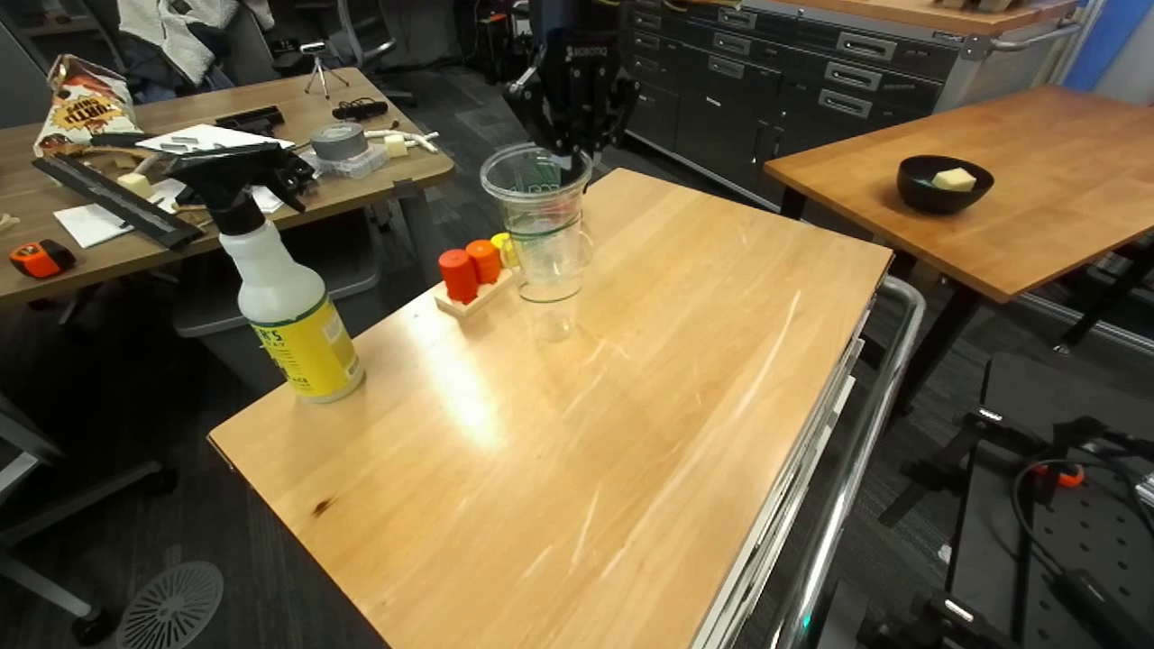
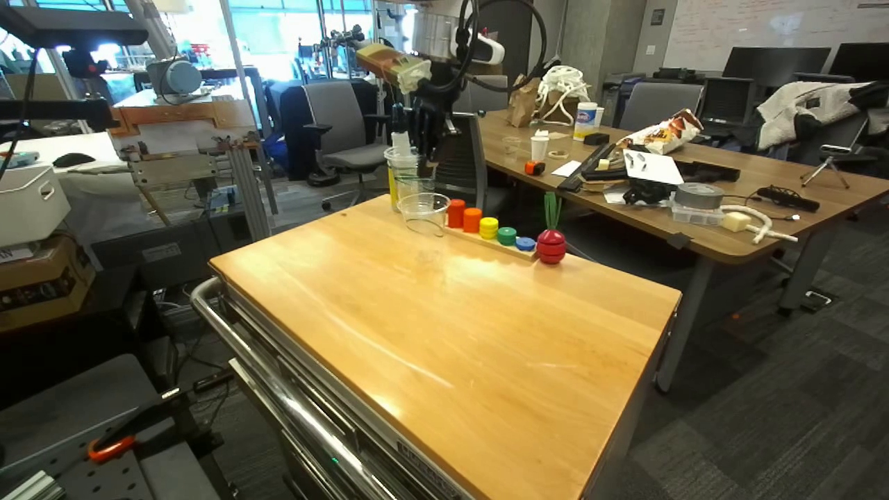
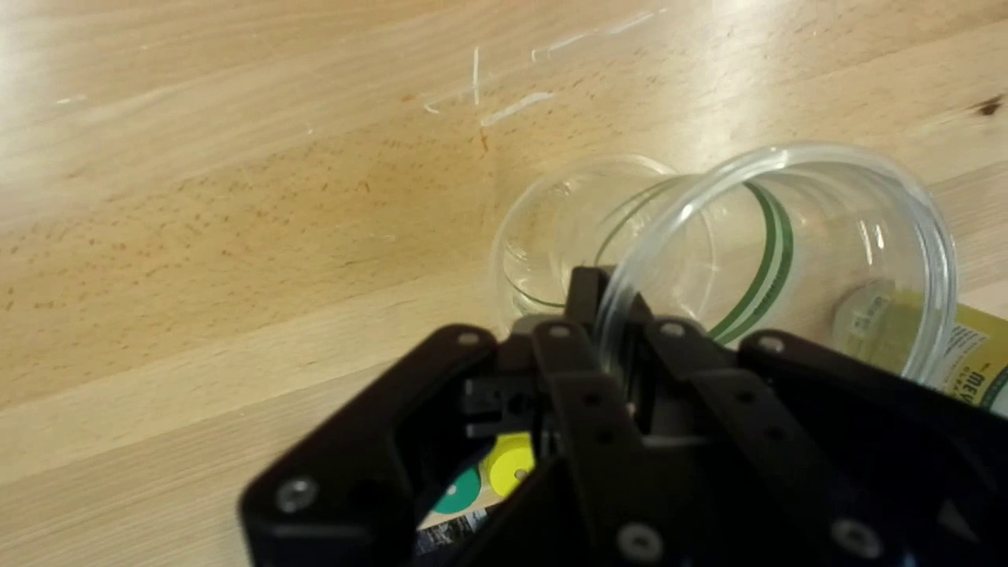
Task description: Stack the three plastic cups
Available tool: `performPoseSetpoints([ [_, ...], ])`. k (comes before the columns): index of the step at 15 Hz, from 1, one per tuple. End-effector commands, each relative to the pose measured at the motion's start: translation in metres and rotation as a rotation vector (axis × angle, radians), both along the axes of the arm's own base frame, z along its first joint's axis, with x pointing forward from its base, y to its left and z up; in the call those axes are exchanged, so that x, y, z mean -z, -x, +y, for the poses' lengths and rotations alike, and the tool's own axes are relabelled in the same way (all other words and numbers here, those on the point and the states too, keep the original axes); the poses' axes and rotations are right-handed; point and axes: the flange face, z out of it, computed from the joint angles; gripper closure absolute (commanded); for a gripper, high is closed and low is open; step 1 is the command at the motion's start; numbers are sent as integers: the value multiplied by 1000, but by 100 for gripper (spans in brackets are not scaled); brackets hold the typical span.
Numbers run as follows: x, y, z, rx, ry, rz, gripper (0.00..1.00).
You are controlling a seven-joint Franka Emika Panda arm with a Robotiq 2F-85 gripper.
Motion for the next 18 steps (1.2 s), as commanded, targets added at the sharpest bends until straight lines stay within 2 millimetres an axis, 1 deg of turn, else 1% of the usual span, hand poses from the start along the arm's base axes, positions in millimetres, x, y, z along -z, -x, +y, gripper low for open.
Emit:
performPoseSetpoints([
  [1, 11, -2, 7, -47, 13, 25, 70],
  [2, 16, -2, 7, -49, 22, 29, 68],
  [3, 19, -2, 6, -49, 26, 34, 62],
  [4, 22, -2, 5, -46, 33, 36, 53],
  [5, 23, -2, 3, -43, 40, 36, 45],
  [6, 21, -1, 1, -38, 47, 32, 39],
  [7, 18, -1, -2, -30, 49, 29, 30],
  [8, 11, -1, -5, -21, 47, 20, 23],
  [9, 5, 1, -7, -16, 49, 21, 15],
  [11, -16, 5, -15, 6, 63, 19, 0],
  [14, -52, 15, -22, 5, 53, 16, 0],
  [18, -107, 33, -17, -39, 32, 76, 0],
])
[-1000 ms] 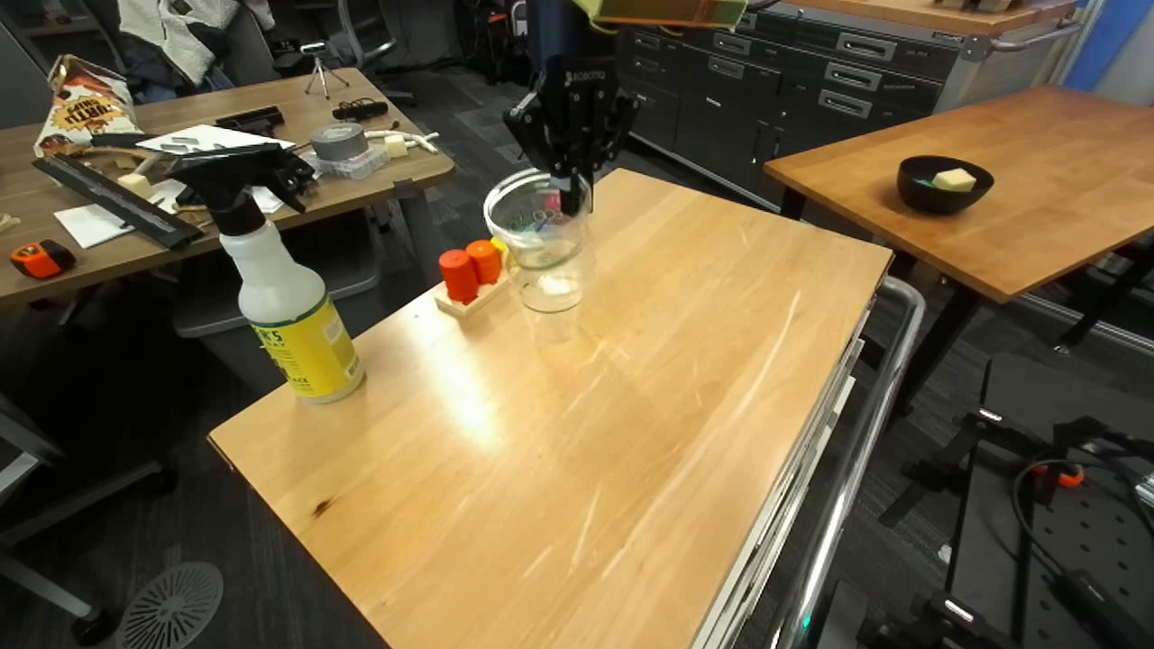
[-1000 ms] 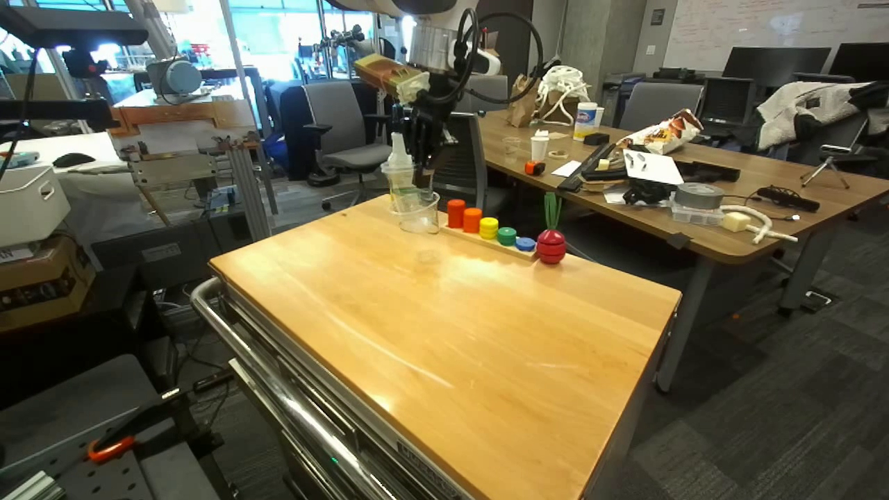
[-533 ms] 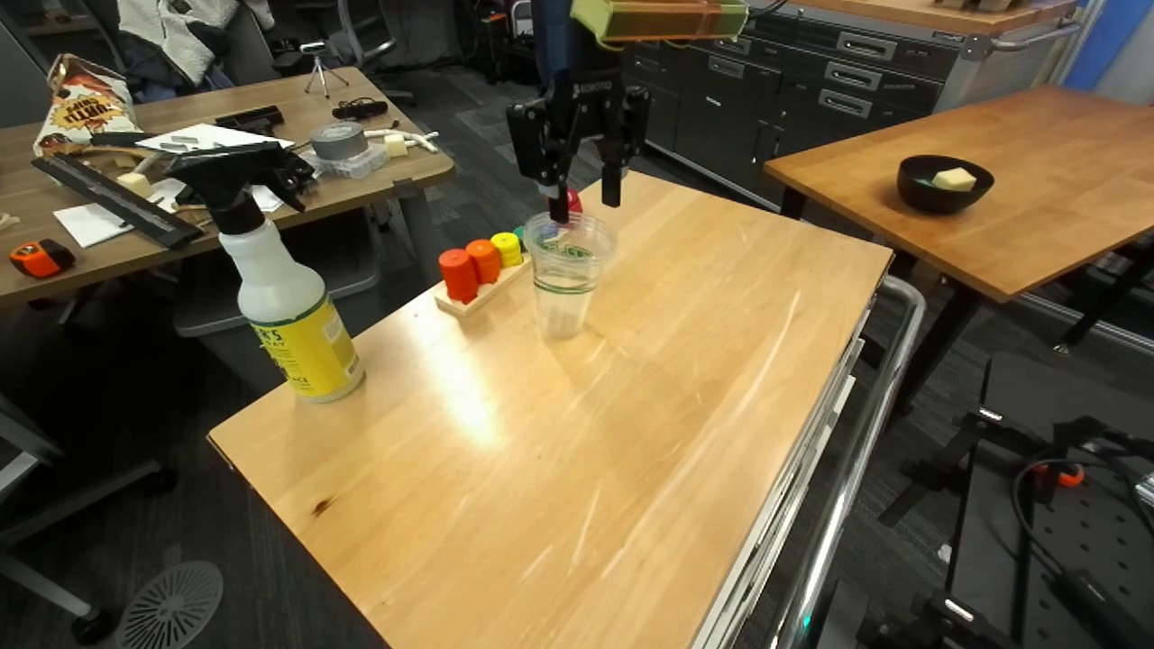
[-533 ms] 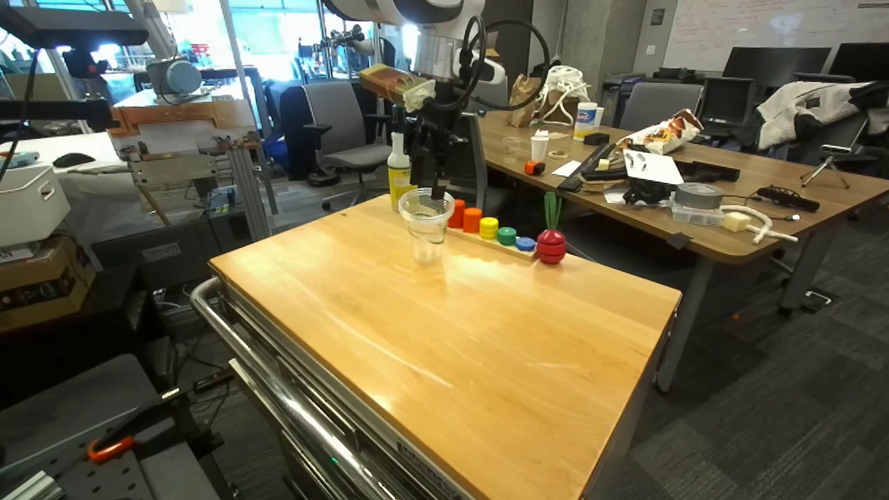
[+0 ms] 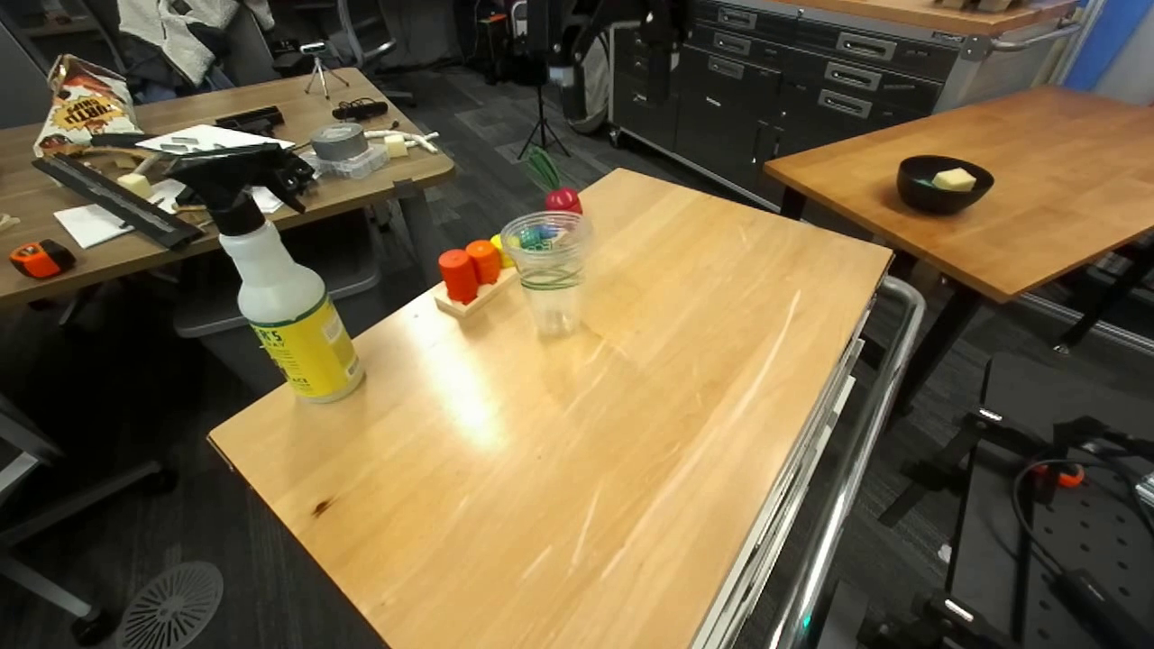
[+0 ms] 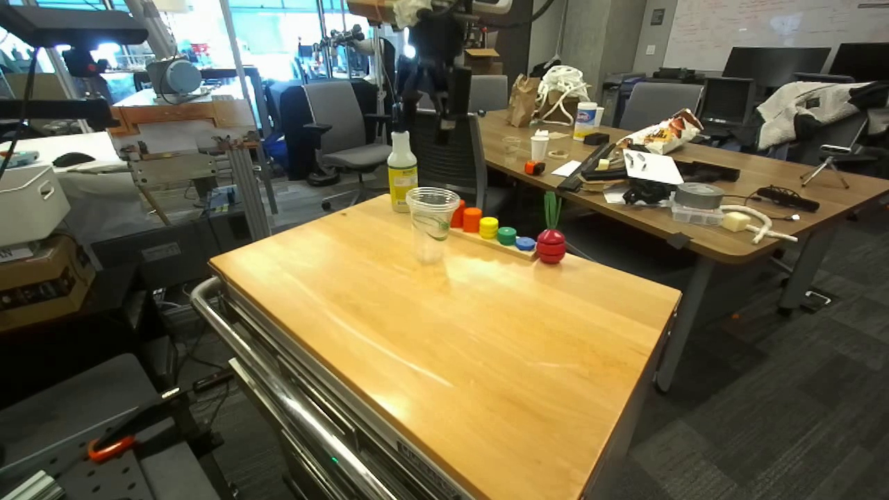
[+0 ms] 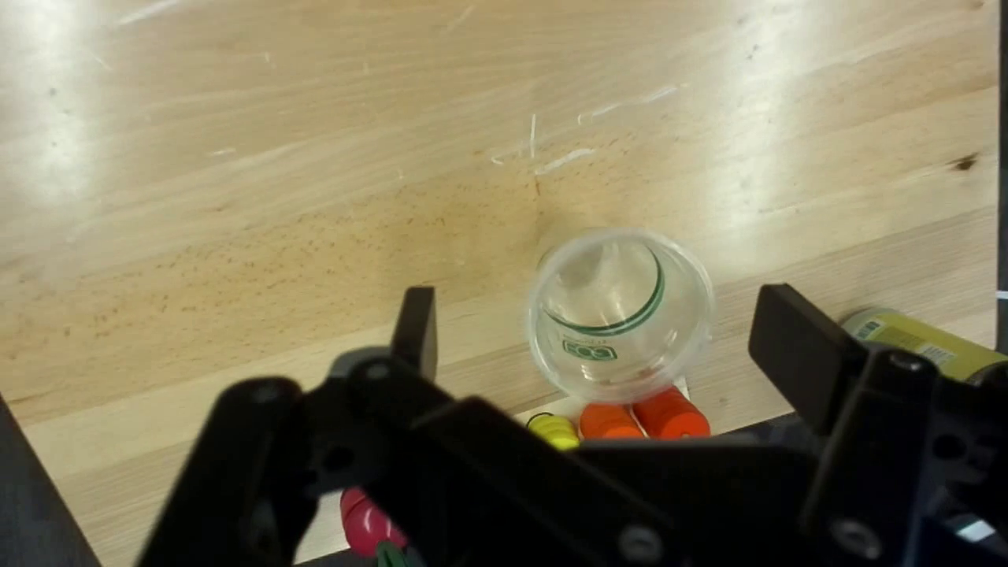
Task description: Stack the three plastic cups
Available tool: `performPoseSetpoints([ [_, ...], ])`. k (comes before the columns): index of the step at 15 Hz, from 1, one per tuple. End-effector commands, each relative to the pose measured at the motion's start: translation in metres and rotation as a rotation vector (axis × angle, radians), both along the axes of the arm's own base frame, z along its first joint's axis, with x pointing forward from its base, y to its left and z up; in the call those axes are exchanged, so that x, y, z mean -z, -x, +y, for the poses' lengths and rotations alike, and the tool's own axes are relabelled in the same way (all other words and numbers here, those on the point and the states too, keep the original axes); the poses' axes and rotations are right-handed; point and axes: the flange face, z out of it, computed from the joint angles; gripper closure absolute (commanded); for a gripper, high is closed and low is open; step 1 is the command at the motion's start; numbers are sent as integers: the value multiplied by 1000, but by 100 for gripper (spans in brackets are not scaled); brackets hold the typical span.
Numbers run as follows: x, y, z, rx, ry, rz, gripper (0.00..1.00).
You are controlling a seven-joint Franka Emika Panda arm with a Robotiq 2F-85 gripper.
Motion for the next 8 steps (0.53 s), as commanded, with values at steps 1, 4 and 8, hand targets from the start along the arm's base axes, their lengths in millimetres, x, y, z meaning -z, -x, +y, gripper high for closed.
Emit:
performPoseSetpoints([
  [1, -57, 16, 6, -37, -14, 27, 0],
  [4, -93, 23, 15, -34, 2, 26, 0],
  [8, -101, 23, 17, -49, -9, 14, 0],
])
